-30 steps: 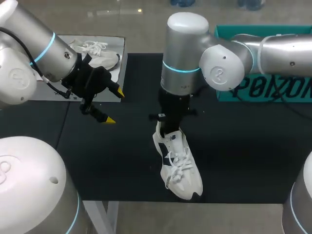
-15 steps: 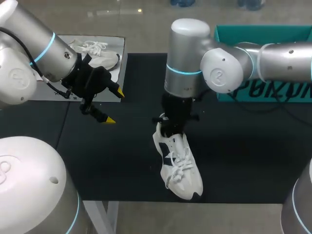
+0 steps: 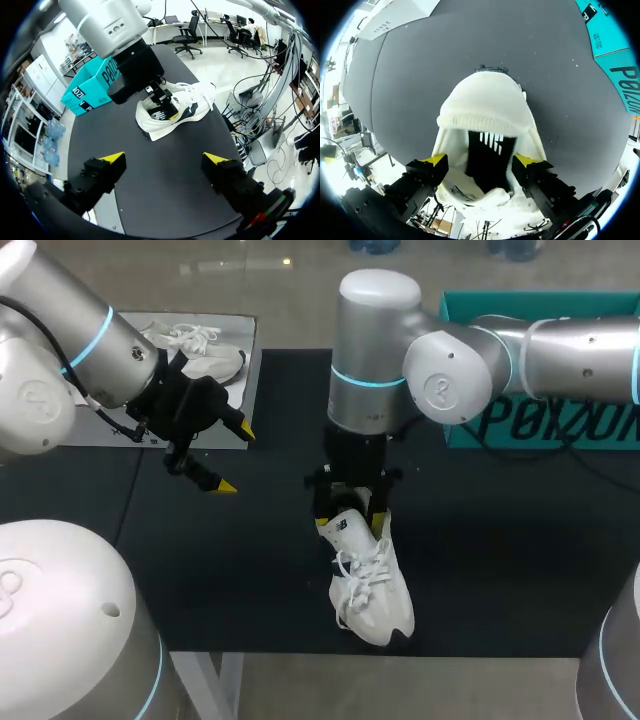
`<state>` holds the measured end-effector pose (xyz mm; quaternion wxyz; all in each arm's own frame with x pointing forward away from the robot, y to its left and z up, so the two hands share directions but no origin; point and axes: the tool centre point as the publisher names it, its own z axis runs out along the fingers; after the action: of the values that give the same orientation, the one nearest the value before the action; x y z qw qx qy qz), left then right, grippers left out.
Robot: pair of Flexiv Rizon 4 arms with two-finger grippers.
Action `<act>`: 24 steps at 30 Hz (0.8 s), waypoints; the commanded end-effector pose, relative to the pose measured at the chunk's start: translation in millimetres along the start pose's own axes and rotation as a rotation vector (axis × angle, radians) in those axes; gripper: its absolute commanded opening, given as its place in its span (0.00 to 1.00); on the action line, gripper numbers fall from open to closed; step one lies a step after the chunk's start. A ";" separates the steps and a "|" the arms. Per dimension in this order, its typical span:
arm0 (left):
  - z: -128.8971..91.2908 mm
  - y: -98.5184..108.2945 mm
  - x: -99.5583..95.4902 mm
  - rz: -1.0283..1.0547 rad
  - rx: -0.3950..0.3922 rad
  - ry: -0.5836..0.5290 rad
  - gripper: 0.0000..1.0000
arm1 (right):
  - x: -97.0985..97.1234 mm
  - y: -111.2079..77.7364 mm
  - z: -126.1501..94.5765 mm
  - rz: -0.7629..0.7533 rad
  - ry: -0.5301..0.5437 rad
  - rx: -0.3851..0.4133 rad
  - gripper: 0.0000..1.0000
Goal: Take the shoe out of the shoebox, open the shoe tongue, remove and reinsert the insole, then place the shoe into the shoebox
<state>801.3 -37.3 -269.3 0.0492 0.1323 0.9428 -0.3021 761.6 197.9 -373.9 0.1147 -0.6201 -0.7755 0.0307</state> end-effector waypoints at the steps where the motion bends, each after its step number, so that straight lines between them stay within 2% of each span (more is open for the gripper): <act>1: 0.3 -0.3 -0.7 0.000 -0.003 0.002 1.00 | 1.7 -9.7 -11.8 -0.001 -0.021 -0.024 1.00; 7: 0.3 -0.3 -0.7 0.000 -0.003 0.002 1.00 | -0.6 -15.9 -34.3 0.008 -0.059 -0.076 1.00; 14: 0.3 -0.3 -0.7 0.000 -0.003 0.002 1.00 | -0.2 -34.5 -66.0 0.021 -0.095 -0.125 1.00; 20: 0.3 -0.3 -0.7 0.000 -0.003 0.002 1.00 | 5.7 -52.3 -72.1 0.012 -0.091 -0.108 1.00; 22: 0.3 -0.3 -0.7 0.000 -0.003 0.002 1.00 | 6.5 -56.9 -66.1 0.004 -0.067 -0.101 0.16; 23: 0.3 -0.3 -0.7 0.000 -0.003 0.002 1.00 | 6.8 -58.0 -61.2 0.002 -0.052 -0.087 0.00; 24: 0.3 -0.3 -0.7 0.000 -0.003 0.002 1.00 | 6.8 -58.1 -56.4 0.001 -0.046 -0.074 0.00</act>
<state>801.3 -37.3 -269.3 0.0492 0.1323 0.9428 -0.3021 719.5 191.6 -292.3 0.0590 -0.6237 -0.7791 0.0249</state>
